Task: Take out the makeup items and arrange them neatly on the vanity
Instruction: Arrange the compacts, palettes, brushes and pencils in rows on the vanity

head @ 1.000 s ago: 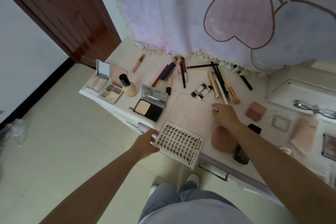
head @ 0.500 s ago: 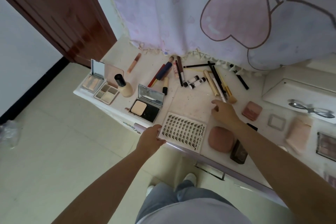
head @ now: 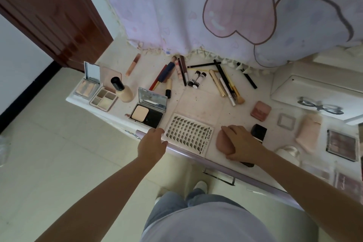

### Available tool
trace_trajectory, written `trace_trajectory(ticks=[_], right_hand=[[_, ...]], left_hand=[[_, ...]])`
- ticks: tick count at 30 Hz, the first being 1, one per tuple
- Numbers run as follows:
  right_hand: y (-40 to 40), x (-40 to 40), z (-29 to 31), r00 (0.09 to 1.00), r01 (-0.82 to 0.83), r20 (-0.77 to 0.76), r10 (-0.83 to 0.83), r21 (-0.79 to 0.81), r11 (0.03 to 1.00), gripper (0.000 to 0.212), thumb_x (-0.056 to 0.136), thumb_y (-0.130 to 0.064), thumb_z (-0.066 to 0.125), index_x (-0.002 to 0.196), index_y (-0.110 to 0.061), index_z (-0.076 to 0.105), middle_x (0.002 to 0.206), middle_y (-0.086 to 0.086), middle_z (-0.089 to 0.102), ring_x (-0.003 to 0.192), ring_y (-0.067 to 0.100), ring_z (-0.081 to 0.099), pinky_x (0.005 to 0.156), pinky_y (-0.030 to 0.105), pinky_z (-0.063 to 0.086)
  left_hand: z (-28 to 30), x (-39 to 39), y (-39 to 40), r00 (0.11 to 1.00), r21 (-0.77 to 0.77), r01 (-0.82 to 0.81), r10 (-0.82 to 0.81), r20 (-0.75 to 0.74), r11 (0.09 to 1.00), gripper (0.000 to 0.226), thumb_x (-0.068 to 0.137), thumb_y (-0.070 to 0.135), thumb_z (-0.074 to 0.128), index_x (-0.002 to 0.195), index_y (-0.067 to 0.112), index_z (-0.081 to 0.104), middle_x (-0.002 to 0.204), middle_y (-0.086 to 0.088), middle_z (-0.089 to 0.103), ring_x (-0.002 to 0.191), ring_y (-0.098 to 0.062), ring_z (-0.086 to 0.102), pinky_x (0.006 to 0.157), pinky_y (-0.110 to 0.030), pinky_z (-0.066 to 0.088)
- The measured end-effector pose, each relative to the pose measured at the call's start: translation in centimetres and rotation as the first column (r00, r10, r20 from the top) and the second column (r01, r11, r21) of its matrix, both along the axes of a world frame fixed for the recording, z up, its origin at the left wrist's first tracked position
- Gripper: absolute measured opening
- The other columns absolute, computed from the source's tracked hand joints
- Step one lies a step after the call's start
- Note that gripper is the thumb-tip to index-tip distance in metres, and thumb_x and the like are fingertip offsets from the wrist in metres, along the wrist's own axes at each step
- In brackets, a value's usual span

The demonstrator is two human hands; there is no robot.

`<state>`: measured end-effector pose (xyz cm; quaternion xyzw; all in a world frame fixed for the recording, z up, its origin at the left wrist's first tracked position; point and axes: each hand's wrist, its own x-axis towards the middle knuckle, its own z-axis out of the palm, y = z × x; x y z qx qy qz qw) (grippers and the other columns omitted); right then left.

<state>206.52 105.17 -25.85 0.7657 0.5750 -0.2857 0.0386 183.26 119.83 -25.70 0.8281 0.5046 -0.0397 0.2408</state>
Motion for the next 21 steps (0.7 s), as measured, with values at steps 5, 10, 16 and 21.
trace_trajectory(ticks=[5, 10, 16, 21], right_hand=[[0.8, 0.3, 2.0, 0.905, 0.316, -0.326, -0.274, 0.083, 0.945, 0.078, 0.065, -0.027, 0.08, 0.129, -0.014, 0.037, 0.129, 0.003, 0.044, 0.106, 0.012, 0.043, 0.086, 0.025, 0.039], [1.9, 0.4, 6.4, 0.856, 0.355, -0.469, -0.22, 0.222, 0.908, 0.067, 0.065, -0.023, 0.082, 0.122, -0.017, 0.047, 0.127, 0.0, 0.049, 0.104, 0.01, 0.047, 0.089, 0.027, 0.044], [1.2, 0.2, 10.4, 0.823, 0.362, -0.548, -0.153, 0.296, 0.884, 0.064, 0.059, -0.025, 0.085, 0.11, -0.032, 0.046, 0.118, -0.015, 0.045, 0.111, 0.008, 0.049, 0.099, 0.024, 0.043], [1.3, 0.2, 11.5, 0.832, 0.348, -0.542, -0.115, 0.351, 0.869, 0.063, 0.06, -0.024, 0.084, 0.112, -0.03, 0.049, 0.115, -0.017, 0.045, 0.11, 0.006, 0.047, 0.096, 0.019, 0.041]], left_hand=[[1.8, 2.5, -1.1, 0.957, -0.042, 0.227, -0.214, 0.197, 0.973, 0.044, 0.087, 0.021, 0.061, 0.128, 0.011, 0.049, 0.123, -0.005, 0.052, 0.099, -0.013, 0.055, 0.085, -0.02, 0.043], [4.6, 6.5, -0.8, 0.888, -0.578, 0.233, 0.071, 0.454, 0.782, 0.076, 0.076, 0.008, 0.073, 0.14, 0.013, 0.033, 0.131, 0.001, 0.045, 0.111, -0.009, 0.047, 0.09, -0.022, 0.045], [7.1, 7.8, -0.2, 0.786, -0.736, 0.384, 0.221, 0.578, 0.557, 0.083, 0.061, 0.003, 0.073, 0.132, 0.02, 0.034, 0.118, 0.014, 0.052, 0.103, -0.004, 0.057, 0.072, -0.02, 0.054], [8.8, 8.2, -0.3, 0.743, -0.69, 0.423, 0.211, 0.635, 0.587, 0.072, 0.058, -0.006, 0.072, 0.12, 0.02, 0.046, 0.112, -0.003, 0.059, 0.09, -0.01, 0.064, 0.069, -0.022, 0.056]])
